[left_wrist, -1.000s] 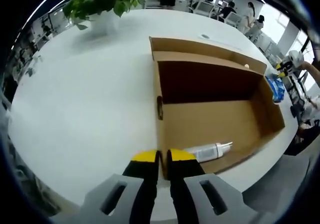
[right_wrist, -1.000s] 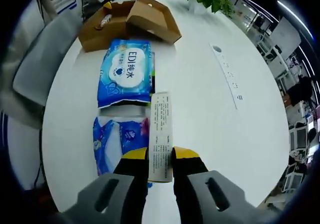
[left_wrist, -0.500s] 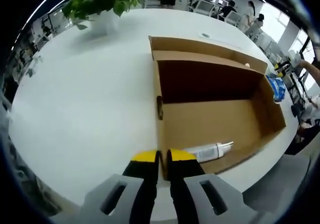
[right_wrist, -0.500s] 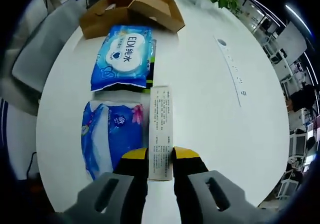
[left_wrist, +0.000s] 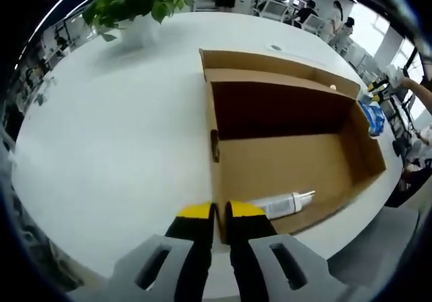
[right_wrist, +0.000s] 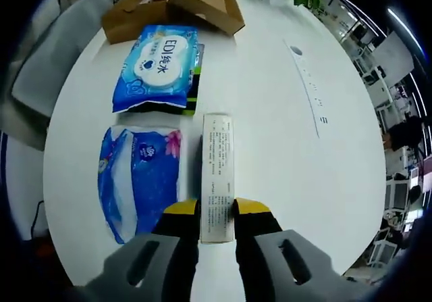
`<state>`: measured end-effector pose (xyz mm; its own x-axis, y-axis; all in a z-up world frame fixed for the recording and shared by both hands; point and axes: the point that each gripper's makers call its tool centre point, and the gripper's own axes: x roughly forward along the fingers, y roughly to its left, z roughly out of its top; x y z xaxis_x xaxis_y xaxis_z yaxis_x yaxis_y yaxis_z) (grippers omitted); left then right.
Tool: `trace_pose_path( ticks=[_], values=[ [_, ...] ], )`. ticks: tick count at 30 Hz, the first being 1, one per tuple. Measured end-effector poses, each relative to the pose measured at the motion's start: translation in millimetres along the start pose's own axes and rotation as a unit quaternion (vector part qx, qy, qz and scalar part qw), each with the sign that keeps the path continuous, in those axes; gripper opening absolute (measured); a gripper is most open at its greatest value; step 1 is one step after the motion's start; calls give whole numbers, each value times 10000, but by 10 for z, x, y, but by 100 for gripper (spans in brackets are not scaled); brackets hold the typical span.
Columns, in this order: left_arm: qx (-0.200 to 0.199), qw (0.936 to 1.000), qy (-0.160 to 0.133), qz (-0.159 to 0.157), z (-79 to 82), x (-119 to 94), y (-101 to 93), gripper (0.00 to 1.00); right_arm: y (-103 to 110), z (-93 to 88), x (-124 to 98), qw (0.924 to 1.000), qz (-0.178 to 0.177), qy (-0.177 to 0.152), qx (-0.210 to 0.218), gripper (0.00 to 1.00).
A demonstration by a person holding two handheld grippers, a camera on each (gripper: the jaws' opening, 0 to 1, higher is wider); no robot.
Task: Operate the shoe box by opening the lid, removing the specified soft item, and placing it in the target area until the item is outside and the box remains undamaged.
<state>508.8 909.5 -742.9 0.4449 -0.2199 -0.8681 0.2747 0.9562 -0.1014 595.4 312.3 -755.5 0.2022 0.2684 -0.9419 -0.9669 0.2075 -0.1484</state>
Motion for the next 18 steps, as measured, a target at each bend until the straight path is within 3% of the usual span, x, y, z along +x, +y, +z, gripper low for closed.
trace_pose_path(
  ticks=[18],
  values=[
    [78, 10000, -41, -18, 16, -3, -15, 5, -90, -49, 4, 9998, -139, 141, -6, 18]
  ],
)
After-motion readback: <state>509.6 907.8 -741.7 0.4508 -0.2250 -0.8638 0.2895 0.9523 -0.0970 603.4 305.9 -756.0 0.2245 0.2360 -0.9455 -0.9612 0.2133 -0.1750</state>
